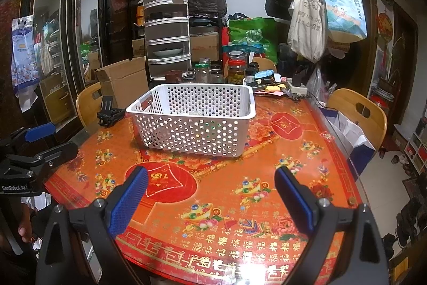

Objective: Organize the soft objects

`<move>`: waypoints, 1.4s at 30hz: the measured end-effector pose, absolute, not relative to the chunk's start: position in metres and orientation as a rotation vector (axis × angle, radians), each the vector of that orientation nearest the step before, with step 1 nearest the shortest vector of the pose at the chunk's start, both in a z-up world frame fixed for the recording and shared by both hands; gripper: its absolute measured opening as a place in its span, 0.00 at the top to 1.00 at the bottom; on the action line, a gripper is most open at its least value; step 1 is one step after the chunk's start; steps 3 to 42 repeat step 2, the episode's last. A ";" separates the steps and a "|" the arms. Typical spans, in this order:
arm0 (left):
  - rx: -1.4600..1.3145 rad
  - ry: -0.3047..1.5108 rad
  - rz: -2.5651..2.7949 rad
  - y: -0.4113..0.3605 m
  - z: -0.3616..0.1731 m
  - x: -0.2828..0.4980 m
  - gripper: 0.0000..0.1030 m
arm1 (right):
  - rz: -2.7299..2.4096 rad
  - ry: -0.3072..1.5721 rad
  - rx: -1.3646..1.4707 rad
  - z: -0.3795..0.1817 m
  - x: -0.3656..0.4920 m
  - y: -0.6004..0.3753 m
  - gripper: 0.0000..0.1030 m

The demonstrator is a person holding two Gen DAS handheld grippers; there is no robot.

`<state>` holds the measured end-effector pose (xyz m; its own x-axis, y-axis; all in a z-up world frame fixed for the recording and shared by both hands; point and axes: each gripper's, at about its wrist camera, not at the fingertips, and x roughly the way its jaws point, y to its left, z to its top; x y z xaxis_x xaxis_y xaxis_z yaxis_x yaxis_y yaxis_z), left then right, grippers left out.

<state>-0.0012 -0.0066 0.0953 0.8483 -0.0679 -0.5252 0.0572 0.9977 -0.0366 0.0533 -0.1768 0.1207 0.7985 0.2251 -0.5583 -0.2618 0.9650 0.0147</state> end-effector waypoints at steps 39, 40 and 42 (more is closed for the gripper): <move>-0.025 0.563 -0.069 -0.007 0.095 -0.001 0.00 | 0.261 0.592 -0.065 0.120 0.053 -0.177 0.07; -0.025 0.563 -0.069 -0.007 0.095 -0.001 0.00 | 0.261 0.592 -0.065 0.120 0.053 -0.177 0.07; -0.025 0.563 -0.069 -0.007 0.095 -0.001 0.00 | 0.261 0.592 -0.065 0.120 0.053 -0.177 0.07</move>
